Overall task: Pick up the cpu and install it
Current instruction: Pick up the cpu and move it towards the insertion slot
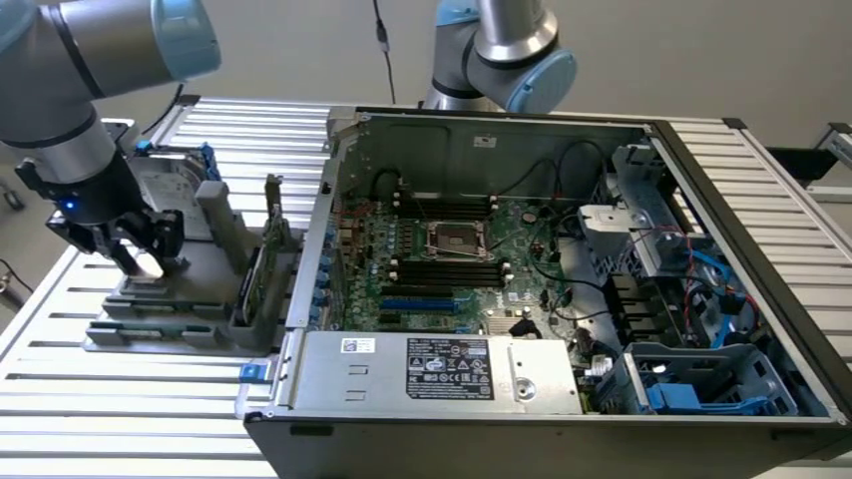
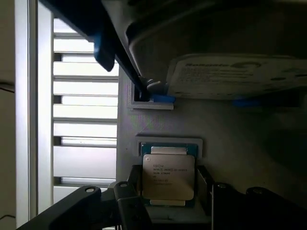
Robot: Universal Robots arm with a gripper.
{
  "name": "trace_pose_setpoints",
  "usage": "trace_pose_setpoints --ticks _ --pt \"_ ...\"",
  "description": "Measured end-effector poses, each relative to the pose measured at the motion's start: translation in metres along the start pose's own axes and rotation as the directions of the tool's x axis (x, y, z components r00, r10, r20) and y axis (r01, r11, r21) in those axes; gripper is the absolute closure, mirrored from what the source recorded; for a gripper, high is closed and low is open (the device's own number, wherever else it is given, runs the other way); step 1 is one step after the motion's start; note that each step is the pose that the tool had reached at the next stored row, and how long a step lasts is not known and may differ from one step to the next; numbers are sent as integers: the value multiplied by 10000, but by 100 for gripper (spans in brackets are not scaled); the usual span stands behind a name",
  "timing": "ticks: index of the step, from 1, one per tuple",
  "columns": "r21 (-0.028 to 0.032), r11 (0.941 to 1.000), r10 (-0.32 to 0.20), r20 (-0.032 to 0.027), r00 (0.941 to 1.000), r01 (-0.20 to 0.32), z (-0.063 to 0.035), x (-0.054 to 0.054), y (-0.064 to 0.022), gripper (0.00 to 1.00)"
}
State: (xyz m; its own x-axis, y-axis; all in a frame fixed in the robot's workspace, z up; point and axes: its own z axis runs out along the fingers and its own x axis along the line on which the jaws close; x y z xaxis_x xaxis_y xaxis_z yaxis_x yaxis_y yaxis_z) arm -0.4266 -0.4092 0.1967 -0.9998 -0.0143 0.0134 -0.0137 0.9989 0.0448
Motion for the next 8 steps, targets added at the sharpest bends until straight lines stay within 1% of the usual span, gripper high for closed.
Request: trace_pose_setpoints --ticks 3,8 --pt "-15 10000 0 0 10000 0 -121 2 5 45" --pt "-17 10000 -1 -1 10000 1 -348 4 15 45"
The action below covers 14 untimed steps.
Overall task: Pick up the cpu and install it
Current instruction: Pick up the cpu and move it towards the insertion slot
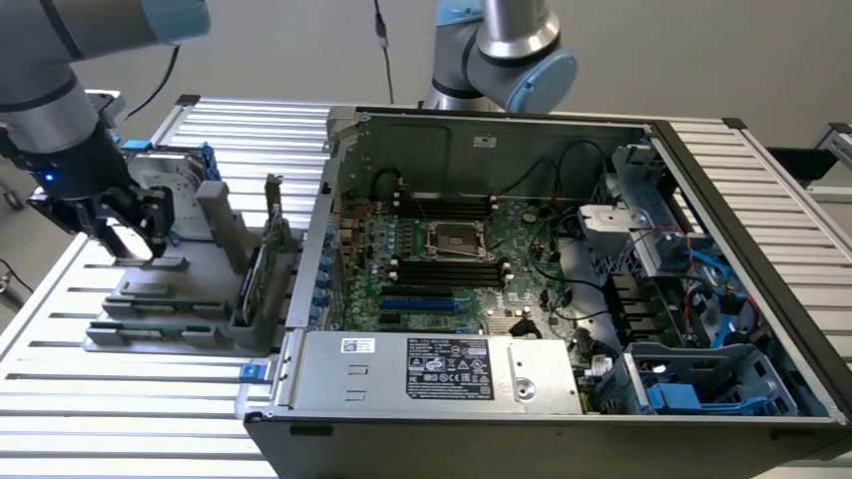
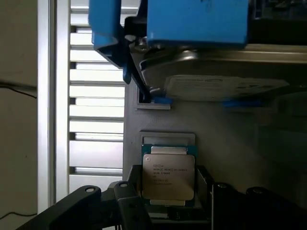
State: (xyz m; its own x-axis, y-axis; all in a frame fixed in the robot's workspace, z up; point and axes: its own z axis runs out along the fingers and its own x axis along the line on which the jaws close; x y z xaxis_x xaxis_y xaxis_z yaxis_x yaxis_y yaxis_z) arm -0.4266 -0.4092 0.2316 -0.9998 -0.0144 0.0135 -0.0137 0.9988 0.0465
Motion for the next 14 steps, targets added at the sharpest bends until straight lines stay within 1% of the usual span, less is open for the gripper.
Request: trace_pose_setpoints --ticks 3,6,9,14 --pt "0 10000 -5 -1 10000 5 -135 -12 5 45" --pt "0 10000 -14 -5 10000 14 -274 -55 12 45" --pt "-1 10000 -20 -17 10000 20 -410 -134 17 45" --pt "0 10000 -25 -47 10000 25 -641 -294 25 45"
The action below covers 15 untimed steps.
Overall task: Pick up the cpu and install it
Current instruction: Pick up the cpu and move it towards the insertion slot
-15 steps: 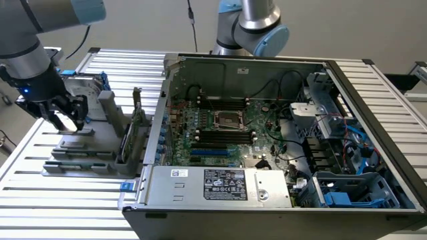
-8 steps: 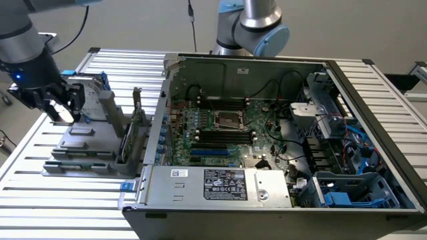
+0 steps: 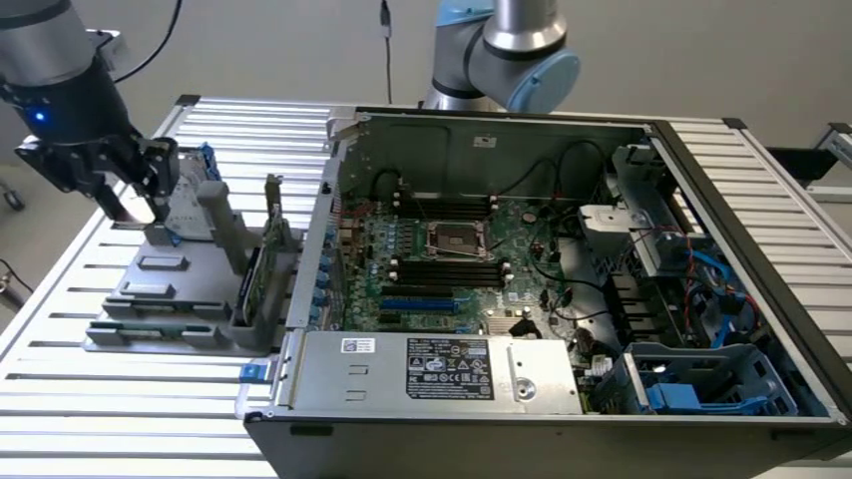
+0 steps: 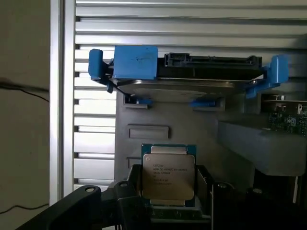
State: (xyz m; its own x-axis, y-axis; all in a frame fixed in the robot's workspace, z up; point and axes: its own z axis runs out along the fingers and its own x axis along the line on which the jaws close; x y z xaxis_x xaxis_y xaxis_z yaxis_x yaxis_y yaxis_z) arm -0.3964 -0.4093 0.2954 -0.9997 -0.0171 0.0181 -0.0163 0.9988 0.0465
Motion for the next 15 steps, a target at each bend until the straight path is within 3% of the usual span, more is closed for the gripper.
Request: trace_pose_setpoints --ticks 9,15 --pt "-12 10000 -2 -53 10000 2 -407 -362 13 45" --pt "-23 10000 -2 -58 10000 2 -562 -605 30 45"
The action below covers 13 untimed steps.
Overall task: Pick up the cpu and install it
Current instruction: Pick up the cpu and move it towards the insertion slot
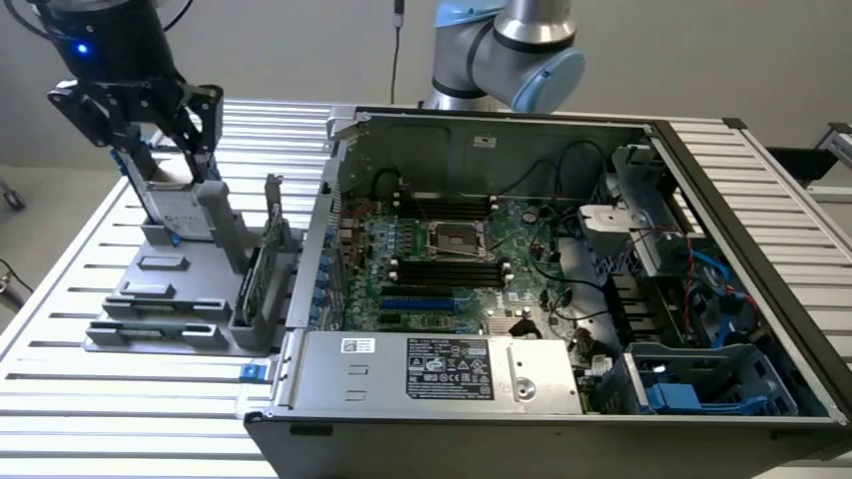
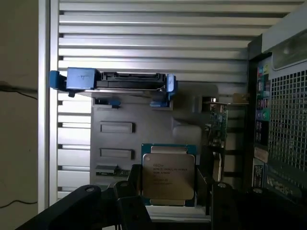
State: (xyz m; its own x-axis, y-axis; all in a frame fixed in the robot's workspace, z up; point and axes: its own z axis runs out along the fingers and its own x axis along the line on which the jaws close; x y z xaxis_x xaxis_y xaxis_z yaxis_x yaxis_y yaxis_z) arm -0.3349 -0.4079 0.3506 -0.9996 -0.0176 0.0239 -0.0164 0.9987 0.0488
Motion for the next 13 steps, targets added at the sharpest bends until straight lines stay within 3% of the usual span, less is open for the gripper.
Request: trace_pose_setpoints --ticks 13 --pt "-2 10000 1 -2 10000 -1 -166 -477 60 45"
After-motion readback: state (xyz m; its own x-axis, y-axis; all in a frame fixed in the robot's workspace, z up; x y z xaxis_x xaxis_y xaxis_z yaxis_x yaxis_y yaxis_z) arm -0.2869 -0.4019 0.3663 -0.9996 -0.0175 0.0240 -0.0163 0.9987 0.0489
